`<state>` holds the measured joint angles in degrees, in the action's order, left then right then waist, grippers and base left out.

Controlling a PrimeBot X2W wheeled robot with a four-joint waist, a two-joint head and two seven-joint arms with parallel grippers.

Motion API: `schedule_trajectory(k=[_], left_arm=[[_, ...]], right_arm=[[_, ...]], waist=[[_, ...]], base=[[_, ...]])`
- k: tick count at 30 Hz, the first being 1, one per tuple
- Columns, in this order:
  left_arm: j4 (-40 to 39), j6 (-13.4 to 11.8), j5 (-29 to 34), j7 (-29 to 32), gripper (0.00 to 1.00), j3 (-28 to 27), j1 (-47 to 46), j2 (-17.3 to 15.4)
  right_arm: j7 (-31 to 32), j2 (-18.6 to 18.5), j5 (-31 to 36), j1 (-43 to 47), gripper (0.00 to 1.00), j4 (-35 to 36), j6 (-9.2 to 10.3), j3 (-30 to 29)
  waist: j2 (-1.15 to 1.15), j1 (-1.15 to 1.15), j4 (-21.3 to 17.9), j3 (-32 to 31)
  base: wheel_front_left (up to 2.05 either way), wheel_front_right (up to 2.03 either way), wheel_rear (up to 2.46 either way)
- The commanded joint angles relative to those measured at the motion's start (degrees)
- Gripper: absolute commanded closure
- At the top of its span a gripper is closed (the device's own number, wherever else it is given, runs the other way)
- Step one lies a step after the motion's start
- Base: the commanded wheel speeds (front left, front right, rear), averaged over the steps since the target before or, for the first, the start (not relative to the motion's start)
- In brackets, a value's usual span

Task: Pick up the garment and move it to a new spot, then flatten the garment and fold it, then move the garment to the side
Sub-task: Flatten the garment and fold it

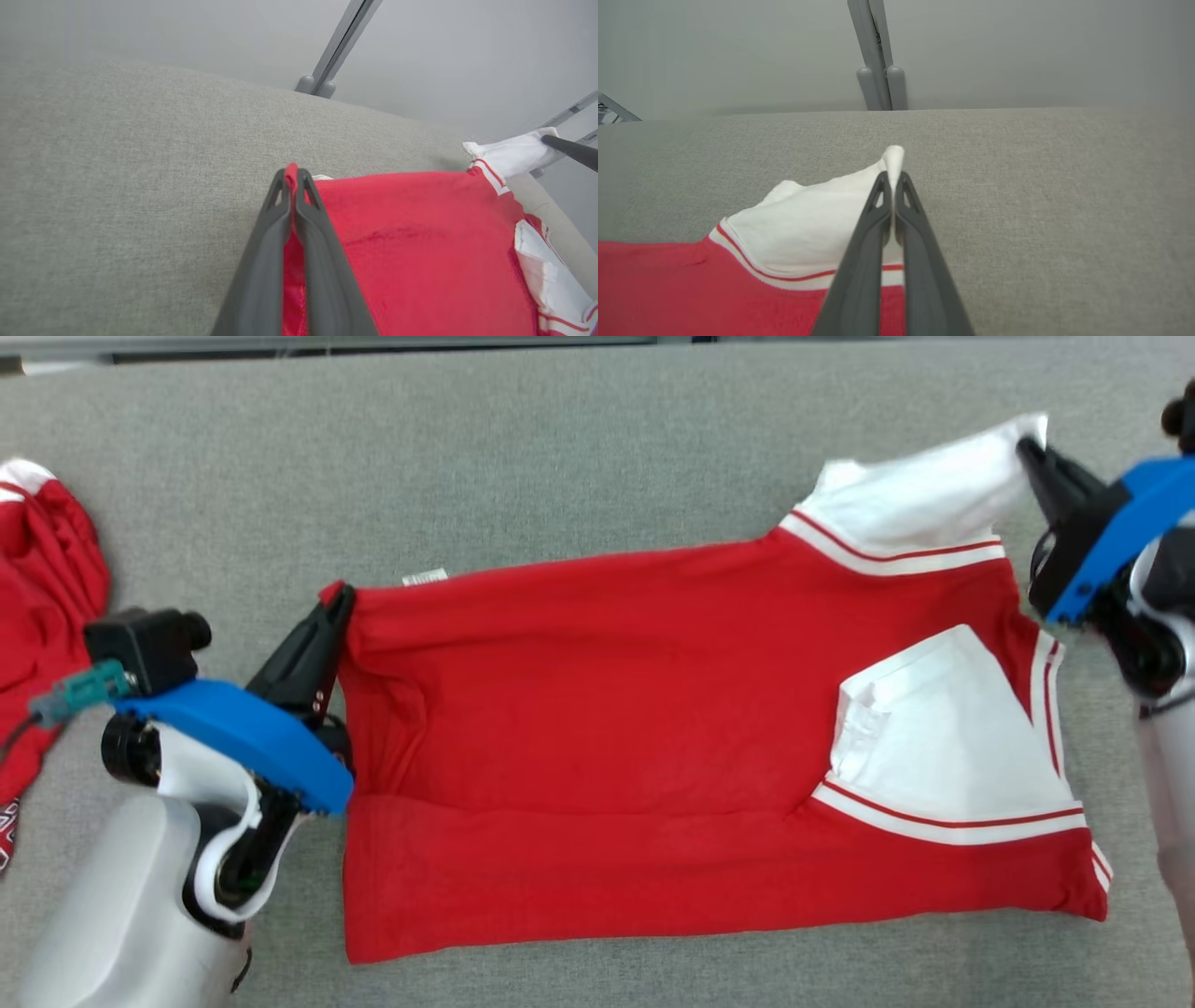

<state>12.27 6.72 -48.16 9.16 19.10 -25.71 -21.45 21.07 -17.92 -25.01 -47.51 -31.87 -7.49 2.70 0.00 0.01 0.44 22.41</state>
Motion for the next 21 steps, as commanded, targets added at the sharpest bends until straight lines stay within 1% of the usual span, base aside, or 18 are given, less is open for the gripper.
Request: schedule_trajectory(k=[1, 3, 8, 12, 15, 18, 21], left_arm=[[0.1, 0.5, 1.3, -2.2, 1.00, 1.1, 1.2, -1.0], [0.5, 0.8, 2.8, -5.3, 1.00, 2.8, 2.4, -2.1], [0.7, 0.9, 6.4, -12.8, 1.00, 8.3, 5.4, -6.2], [1.8, 0.9, 7.9, -18.0, 1.00, 12.3, 6.9, -8.9], [3.5, 0.9, 8.5, -20.5, 1.00, 14.5, 7.9, -10.2], [5.6, 0.8, 8.4, -22.0, 1.00, 15.7, 8.4, -10.6], [7.7, 0.7, 9.9, -23.1, 1.00, 16.1, 8.6, -10.5]], right_arm=[[0.2, -0.7, -1.6, 3.2, 1.00, 1.8, -0.01, 0.3], [0.8, -1.4, -3.1, 7.1, 1.00, 4.8, -0.01, 0.6], [3.0, -2.7, -6.2, 16.7, 1.00, 12.8, -0.01, 0.1], [4.8, -2.2, -7.6, 24.6, 1.00, 19.3, -0.01, -1.6], [6.7, -1.5, -7.2, 30.3, 1.00, 23.4, -0.01, -4.0], [8.5, -0.2, -6.2, 35.0, 1.00, 27.3, -0.01, -6.1], [10.3, 1.5, -5.3, 39.4, 1.00, 30.6, -0.01, -7.2]], waist=[[0.00, -0.01, -1.0, -1.7], [0.00, -0.01, -1.4, -2.9], [0.00, -0.01, -2.3, -5.2], [0.00, -0.01, -2.7, -6.6], [0.00, -0.01, -2.9, -7.4], [0.00, -0.01, -3.0, -7.9], [0.00, -0.01, -2.9, -8.3]], base=[[0.00, 0.00, 0.00], [0.00, 0.00, 0.00], [0.00, 0.00, 0.00], [0.00, 0.00, 0.00], [0.00, 0.00, 0.00], [0.00, 0.00, 0.00], [0.00, 0.00, 0.00]])
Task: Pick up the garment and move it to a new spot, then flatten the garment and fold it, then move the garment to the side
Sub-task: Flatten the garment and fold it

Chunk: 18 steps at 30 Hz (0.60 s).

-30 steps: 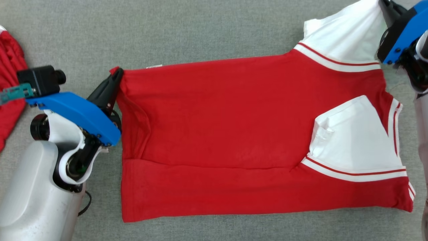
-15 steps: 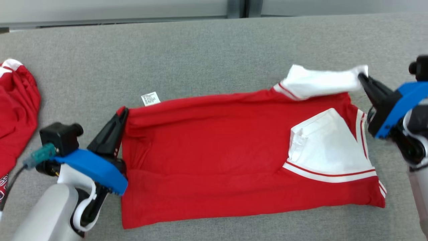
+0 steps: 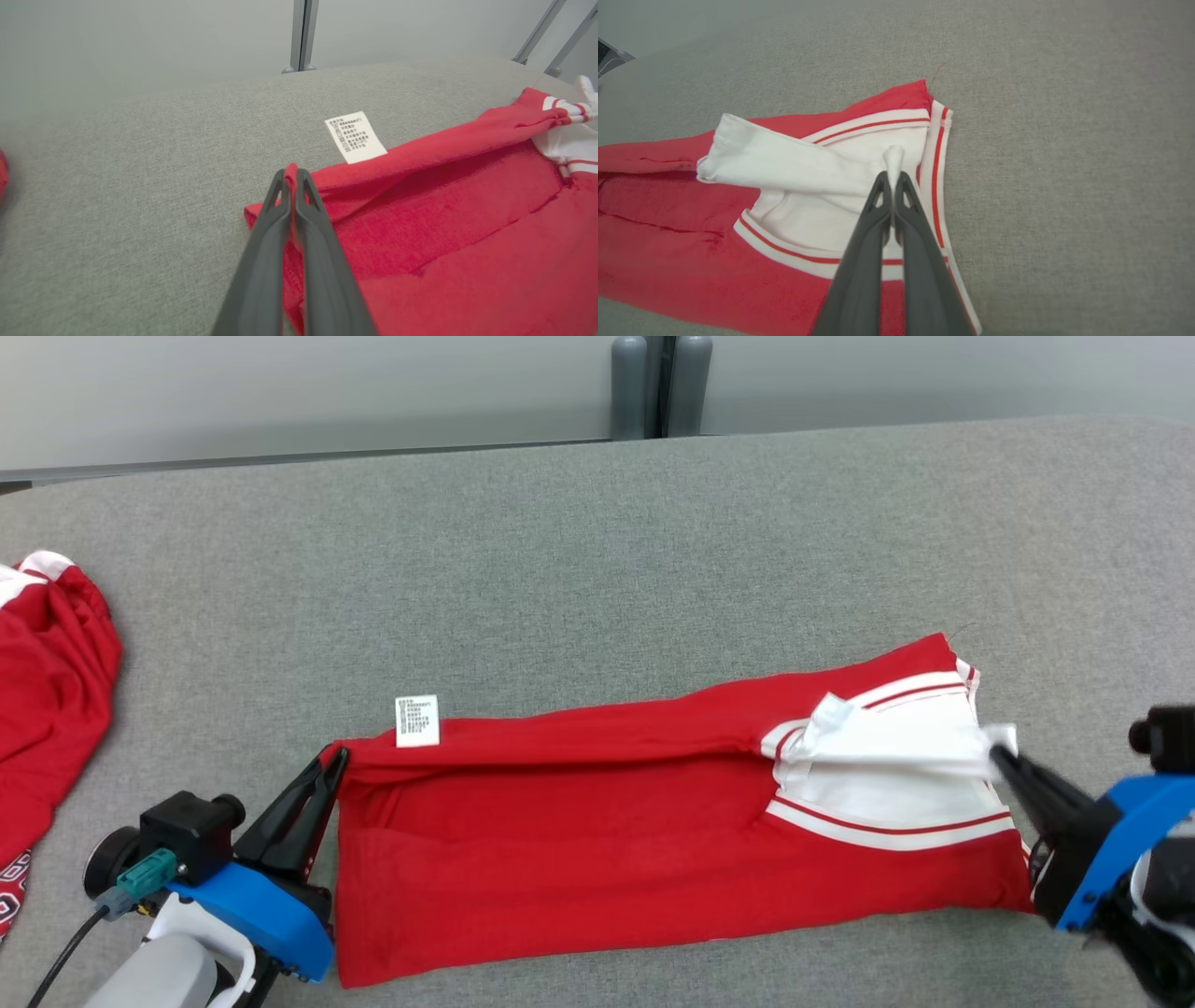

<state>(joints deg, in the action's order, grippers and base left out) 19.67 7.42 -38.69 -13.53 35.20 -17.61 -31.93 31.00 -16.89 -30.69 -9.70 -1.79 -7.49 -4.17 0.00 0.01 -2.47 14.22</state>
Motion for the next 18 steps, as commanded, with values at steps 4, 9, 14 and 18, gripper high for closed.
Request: schedule_trajectory(k=[4, 9, 14, 18], left_arm=[[2.9, -0.4, 2.3, -1.3, 0.00, 0.2, 1.3, 1.4], [3.0, -2.0, 1.4, -1.7, 0.00, -3.9, 2.7, 4.4], [0.6, -4.3, 2.0, -1.7, 0.00, -11.8, 5.5, 8.3], [-0.2, -5.0, 2.9, -1.7, 0.00, -16.0, 6.4, 10.8]], right_arm=[[2.9, 3.0, 2.7, 6.9, 0.00, 3.7, -0.01, -2.3], [3.5, 4.4, 4.9, 9.2, 0.00, 5.9, -0.01, -4.7], [5.5, 5.3, 6.5, 7.7, 0.00, 6.6, -0.01, -6.9], [7.8, 6.6, 8.2, 5.0, 0.00, 4.3, -0.01, -8.4]], waist=[[0.00, -0.01, 0.3, -1.0], [0.00, -0.01, 0.6, -2.5], [0.00, -0.01, 1.2, -4.1], [0.00, -0.01, 1.8, -5.0]], base=[[0.00, 0.00, 0.00], [0.00, 0.00, 0.00], [0.00, 0.00, 0.00], [0.00, 0.00, 0.00]])
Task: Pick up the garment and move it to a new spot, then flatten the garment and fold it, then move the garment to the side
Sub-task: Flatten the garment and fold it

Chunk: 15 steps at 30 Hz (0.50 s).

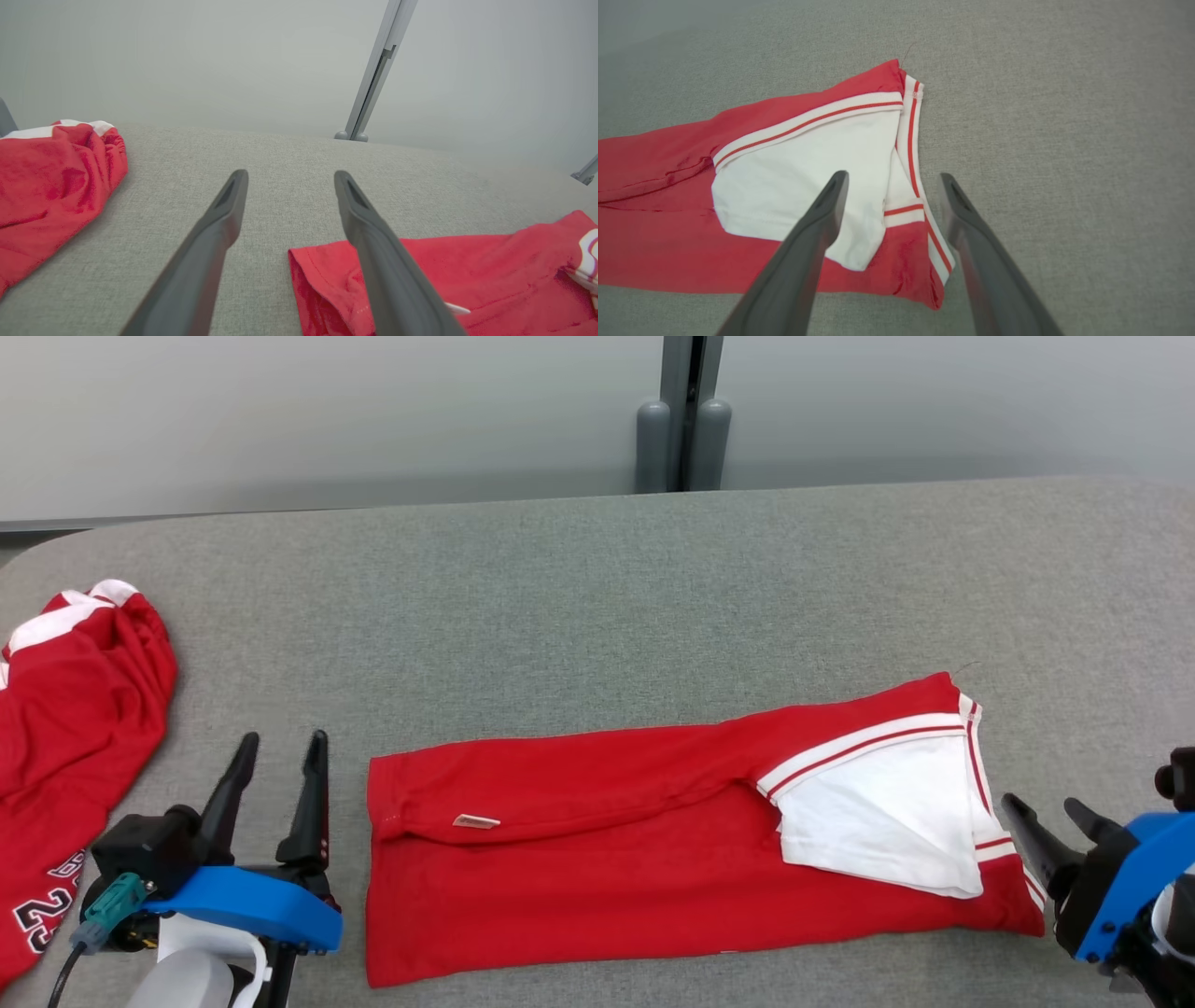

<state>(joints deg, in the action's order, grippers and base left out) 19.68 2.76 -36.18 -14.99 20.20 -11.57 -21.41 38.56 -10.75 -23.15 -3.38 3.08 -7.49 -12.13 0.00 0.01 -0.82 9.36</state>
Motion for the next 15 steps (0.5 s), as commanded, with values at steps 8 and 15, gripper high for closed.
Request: schedule_trajectory(k=[8, 15], left_arm=[[0.3, -0.4, 3.6, -0.3, 0.00, -4.1, -0.7, 3.1], [1.1, 0.2, 5.1, -0.3, 0.00, -4.4, -1.3, 4.3]], right_arm=[[-0.1, 3.6, 8.4, -8.8, 0.00, -11.4, -0.02, -3.0], [-1.7, 4.9, 13.4, -14.0, 0.00, -21.7, -0.01, -4.6]], waist=[[0.00, -0.01, 1.6, 0.3], [0.00, -0.01, 2.8, 1.2]], base=[[0.00, 0.00, 0.00], [0.00, 0.00, 0.00]])
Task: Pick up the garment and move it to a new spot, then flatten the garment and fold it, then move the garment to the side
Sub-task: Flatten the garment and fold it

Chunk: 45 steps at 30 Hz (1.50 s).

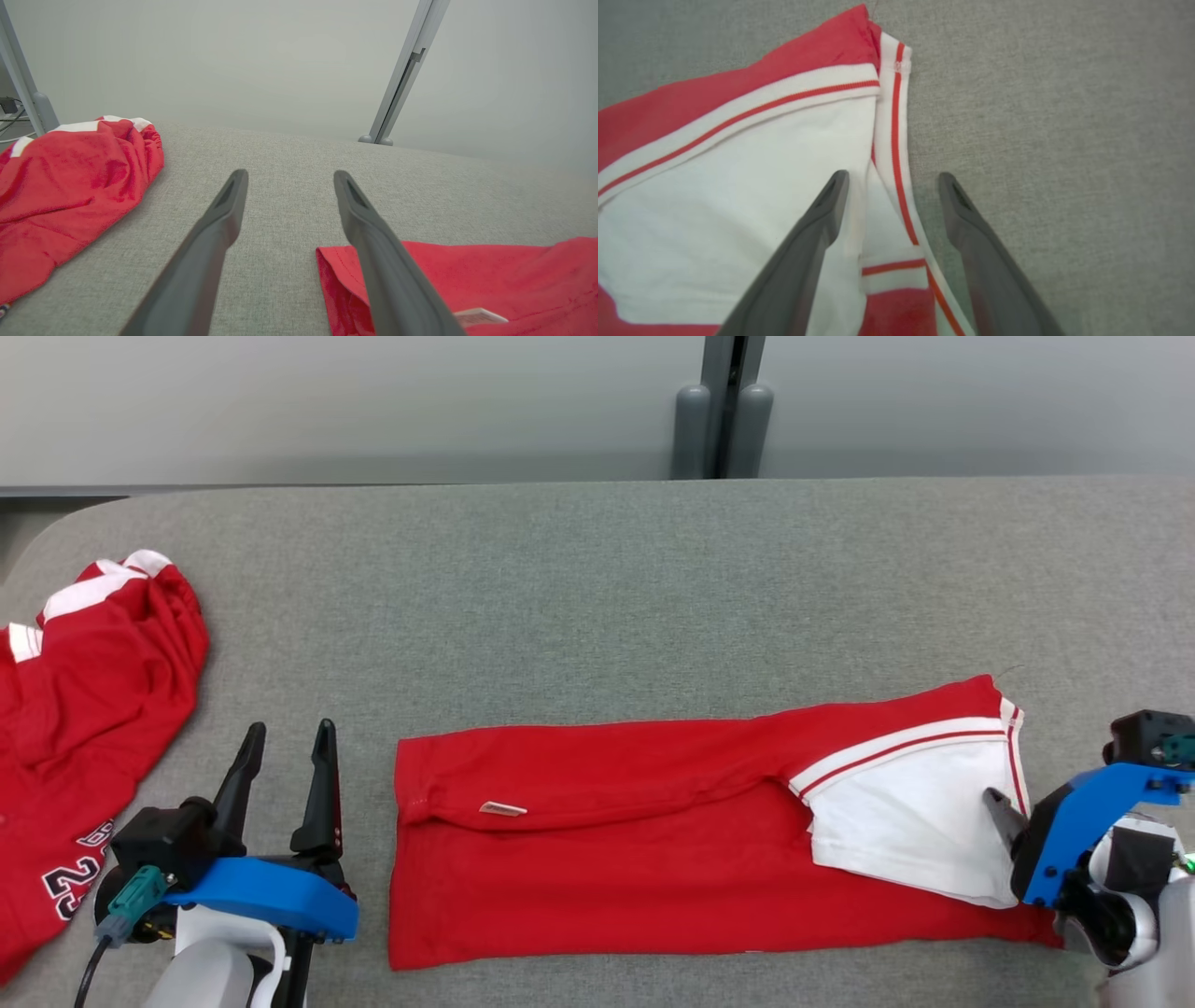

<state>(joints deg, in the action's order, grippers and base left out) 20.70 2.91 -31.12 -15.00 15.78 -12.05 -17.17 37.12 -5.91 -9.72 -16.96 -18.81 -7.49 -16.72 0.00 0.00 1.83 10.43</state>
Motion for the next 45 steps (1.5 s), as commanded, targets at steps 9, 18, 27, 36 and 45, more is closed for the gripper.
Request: schedule_trajectory(k=[9, 18, 27, 36, 45], left_arm=[[1.4, 1.0, 1.0, -0.2, 0.00, -0.3, -2.0, 0.7], [1.6, 1.1, 1.2, -0.3, 0.00, -1.2, -0.4, 0.8], [0.7, 1.1, 1.4, -0.3, 0.00, -1.3, 1.3, 0.9], [0.6, 1.3, 1.8, -0.3, 0.00, -0.6, 1.4, 0.8], [0.5, 1.2, 1.6, -0.2, 0.00, -0.2, 1.7, 1.0]], right_arm=[[0.8, 0.4, -0.8, -2.5, 0.20, -9.0, -0.08, 3.7], [-1.4, -4.6, -4.3, -2.2, 1.00, -6.0, 0.00, 7.7], [-0.1, -12.4, -2.2, 1.4, 1.00, 2.2, 0.00, 1.4], [2.5, -12.6, -1.2, 3.5, 1.00, 9.1, -0.01, -1.1], [9.8, -7.6, -3.6, 3.7, 1.00, 18.2, -0.01, 15.7]], waist=[[0.00, 0.00, 1.1, 1.0], [0.00, 0.00, -1.3, -0.5], [0.00, 0.00, -2.9, -2.1], [0.00, 0.00, -2.7, -3.2], [0.00, 0.00, -2.4, -3.9]], base=[[0.00, 0.00, 0.00], [0.00, 0.00, 0.00], [0.00, 0.00, 0.00], [0.00, 0.00, 0.00], [0.00, 0.00, 0.00]])
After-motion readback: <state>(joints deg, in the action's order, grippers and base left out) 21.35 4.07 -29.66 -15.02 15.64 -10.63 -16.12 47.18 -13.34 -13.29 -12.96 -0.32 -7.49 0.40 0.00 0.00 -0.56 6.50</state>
